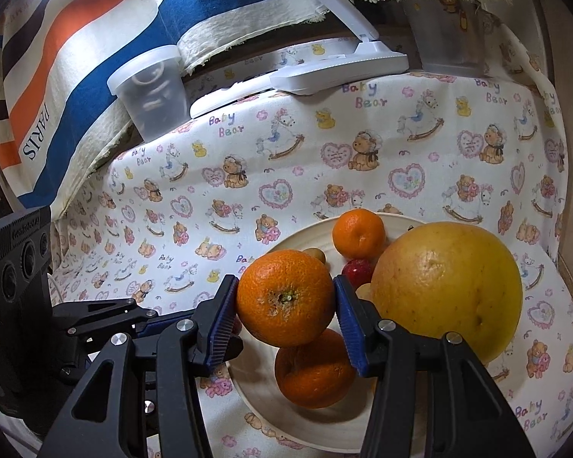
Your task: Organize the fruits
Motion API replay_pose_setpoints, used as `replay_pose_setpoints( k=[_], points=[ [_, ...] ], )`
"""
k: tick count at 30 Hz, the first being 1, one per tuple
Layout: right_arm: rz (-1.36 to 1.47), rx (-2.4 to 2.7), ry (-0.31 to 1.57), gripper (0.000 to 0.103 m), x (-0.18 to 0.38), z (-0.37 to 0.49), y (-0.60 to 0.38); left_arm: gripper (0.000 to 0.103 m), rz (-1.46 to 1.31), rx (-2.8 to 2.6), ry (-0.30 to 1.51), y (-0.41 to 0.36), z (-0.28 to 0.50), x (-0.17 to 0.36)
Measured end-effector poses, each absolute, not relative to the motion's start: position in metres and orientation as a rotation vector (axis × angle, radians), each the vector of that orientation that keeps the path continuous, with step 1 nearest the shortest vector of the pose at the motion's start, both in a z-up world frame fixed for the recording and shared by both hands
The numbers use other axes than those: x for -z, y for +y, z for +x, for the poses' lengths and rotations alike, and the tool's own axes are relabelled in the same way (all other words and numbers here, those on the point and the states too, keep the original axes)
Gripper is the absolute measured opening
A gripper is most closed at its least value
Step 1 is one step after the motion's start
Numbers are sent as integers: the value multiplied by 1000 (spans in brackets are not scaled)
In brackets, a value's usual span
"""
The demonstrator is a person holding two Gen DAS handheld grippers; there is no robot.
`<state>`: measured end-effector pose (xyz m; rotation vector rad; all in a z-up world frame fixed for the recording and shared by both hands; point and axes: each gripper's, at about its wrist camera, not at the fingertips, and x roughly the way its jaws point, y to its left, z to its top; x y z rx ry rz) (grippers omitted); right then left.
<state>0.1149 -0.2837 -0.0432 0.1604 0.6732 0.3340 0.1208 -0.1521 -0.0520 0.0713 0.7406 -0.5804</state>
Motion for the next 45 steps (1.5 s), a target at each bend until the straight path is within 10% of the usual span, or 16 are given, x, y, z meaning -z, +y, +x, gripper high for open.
replay_pose_setpoints(
  k=[3, 7, 35, 45],
  points=[
    [159, -330, 676, 52, 43, 114, -284, 24, 71, 580, 739, -151, 121, 52],
    [174, -338, 681, 52, 43, 113, -286, 49, 80, 578, 734, -153, 118, 51],
    [115, -172, 516, 67, 13, 86, -292, 63, 70, 352, 461, -107, 95, -2],
    [85, -147, 372, 87, -28, 46, -293, 101, 111, 228, 160, -86, 24, -46]
  ],
)
